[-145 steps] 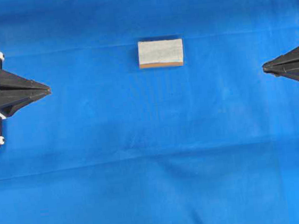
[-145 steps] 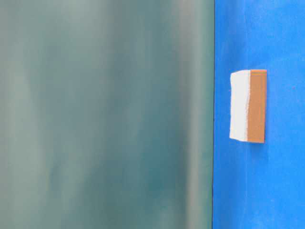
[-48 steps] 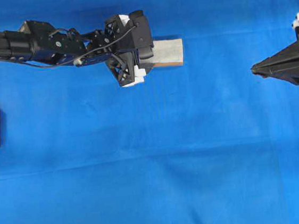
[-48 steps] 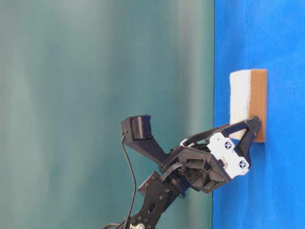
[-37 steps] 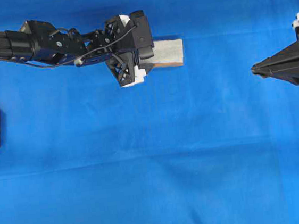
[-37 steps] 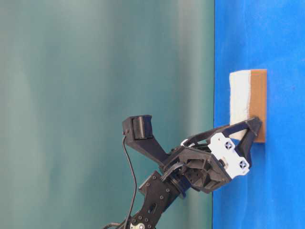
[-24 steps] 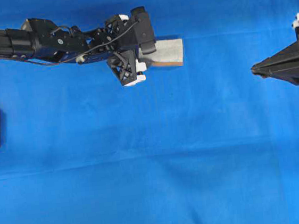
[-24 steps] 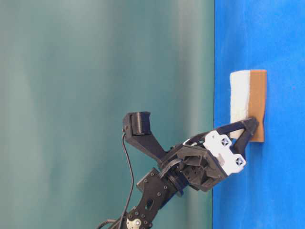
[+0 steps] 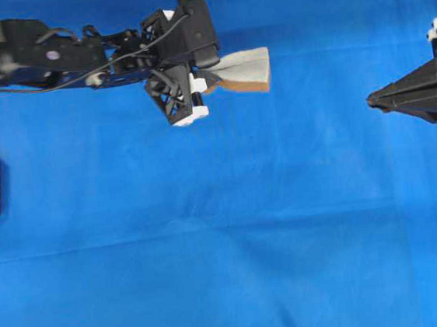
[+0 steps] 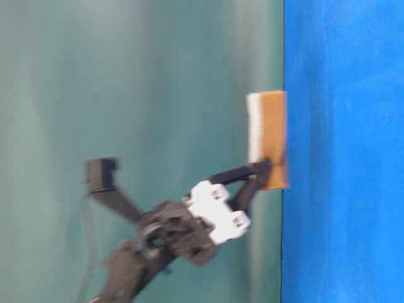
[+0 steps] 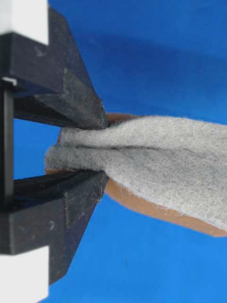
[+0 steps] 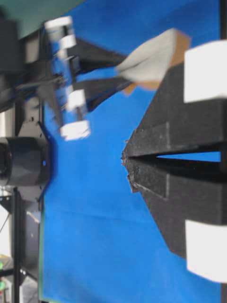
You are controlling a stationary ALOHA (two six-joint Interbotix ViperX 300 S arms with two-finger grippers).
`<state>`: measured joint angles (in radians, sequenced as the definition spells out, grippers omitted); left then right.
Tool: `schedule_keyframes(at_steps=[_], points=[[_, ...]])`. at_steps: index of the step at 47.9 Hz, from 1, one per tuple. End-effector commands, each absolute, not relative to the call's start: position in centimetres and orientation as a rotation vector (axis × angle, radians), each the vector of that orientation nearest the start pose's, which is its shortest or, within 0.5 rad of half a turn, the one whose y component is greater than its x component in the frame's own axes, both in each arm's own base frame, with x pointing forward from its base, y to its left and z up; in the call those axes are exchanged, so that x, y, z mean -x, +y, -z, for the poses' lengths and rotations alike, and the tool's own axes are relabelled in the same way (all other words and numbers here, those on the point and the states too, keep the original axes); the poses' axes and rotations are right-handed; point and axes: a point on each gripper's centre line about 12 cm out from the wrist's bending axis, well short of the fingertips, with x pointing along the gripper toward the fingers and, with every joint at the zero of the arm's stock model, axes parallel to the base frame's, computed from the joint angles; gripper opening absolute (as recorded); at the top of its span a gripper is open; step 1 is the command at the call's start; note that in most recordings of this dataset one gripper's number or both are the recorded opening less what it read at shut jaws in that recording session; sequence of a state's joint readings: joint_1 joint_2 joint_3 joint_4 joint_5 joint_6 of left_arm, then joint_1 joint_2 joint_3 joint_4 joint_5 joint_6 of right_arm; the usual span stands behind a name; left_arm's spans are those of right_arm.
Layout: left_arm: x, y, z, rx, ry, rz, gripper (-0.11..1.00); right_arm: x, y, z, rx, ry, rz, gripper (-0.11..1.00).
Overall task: Hand over the sponge with the left arm and wipe it with the right arm.
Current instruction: 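Close the left gripper on the sponge's near end and lift it, then carry the sponge toward the right gripper and grasp its far end with right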
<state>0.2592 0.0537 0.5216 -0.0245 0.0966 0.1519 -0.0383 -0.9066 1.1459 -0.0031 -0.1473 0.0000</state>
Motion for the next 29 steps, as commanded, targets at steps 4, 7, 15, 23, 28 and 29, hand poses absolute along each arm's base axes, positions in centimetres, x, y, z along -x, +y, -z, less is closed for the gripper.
schedule_keyframes(at_steps=[4,7,15,23,28,29], points=[[-40.0,7.8,-22.7,-0.044,0.613,-0.151,0.23,-21.2,-1.3,-28.3,-0.003,0.083,0.06,0.0],[-39.9,6.6,-23.1,-0.036,0.603,-0.128,0.23,-21.1,-1.4,-28.3,-0.003,0.084,0.066,0.0],[-40.0,3.6,-23.7,0.001,0.585,-0.077,0.23,-21.2,-1.6,-28.2,-0.004,0.097,0.075,0.0],[-40.1,2.8,-23.7,0.013,0.586,-0.062,0.23,-21.7,-1.6,-28.4,-0.012,0.104,0.075,0.0],[-40.1,2.8,-23.7,0.013,0.584,-0.063,0.23,-22.2,-1.7,-28.4,-0.029,0.116,0.077,0.0],[-40.1,2.8,-23.7,0.013,0.586,-0.062,0.23,-22.4,-1.7,-28.3,-0.032,0.123,0.077,0.0]])
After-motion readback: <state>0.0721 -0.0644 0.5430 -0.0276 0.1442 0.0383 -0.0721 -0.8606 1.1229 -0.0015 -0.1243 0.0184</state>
